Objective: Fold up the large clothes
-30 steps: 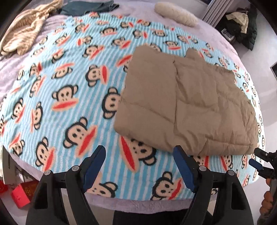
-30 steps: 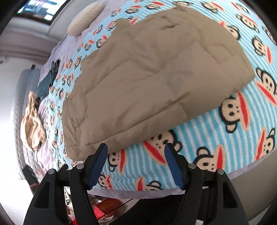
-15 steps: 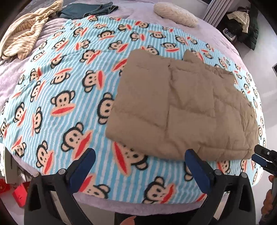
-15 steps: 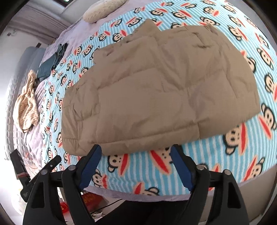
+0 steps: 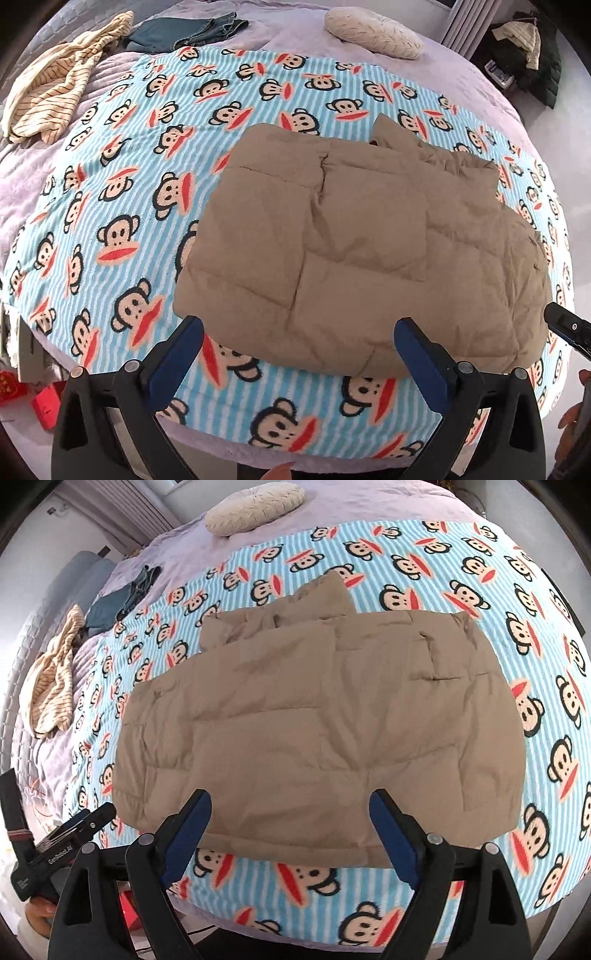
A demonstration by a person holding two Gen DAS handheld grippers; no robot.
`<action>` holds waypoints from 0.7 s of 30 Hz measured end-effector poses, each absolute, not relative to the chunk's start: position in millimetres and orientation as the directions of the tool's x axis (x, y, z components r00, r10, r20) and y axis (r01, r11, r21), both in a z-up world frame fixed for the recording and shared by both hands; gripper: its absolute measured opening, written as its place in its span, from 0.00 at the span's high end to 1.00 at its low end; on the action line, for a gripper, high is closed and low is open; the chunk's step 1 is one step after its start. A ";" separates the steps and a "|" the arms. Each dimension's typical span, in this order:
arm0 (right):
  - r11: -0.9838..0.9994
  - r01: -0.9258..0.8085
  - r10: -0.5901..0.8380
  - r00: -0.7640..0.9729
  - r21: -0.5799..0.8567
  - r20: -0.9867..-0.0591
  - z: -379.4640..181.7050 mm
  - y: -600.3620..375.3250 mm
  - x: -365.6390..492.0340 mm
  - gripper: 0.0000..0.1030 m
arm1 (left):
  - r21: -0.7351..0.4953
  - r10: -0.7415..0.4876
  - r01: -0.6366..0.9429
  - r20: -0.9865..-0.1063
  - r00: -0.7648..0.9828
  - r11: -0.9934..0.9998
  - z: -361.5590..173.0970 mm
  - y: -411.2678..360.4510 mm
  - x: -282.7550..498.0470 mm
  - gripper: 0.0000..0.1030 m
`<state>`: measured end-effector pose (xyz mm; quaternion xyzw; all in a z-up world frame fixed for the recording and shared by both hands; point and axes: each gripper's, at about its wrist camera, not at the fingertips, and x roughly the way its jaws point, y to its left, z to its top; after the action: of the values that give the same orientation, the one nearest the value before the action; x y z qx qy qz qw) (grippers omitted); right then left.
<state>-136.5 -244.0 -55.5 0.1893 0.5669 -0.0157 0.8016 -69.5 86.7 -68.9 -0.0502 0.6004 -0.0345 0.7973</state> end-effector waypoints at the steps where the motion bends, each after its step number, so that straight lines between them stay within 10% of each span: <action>1: 0.927 0.239 0.196 0.346 0.289 -0.917 -58.2 -245.1 -135.9 0.13 | -0.115 -0.108 -0.009 -0.955 0.276 0.993 -68.4 85.4 -70.0 0.00; 21: 0.915 0.319 0.175 0.237 0.247 -0.956 -81.1 -210.8 -100.1 0.13 | -0.160 -0.178 0.097 -0.957 0.227 0.982 -100.3 119.2 4.3 0.00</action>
<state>-100.1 -210.8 -81.1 0.2006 0.6157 -0.0475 0.7605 4.3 119.2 -100.3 -0.0331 0.6154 -0.0877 0.7827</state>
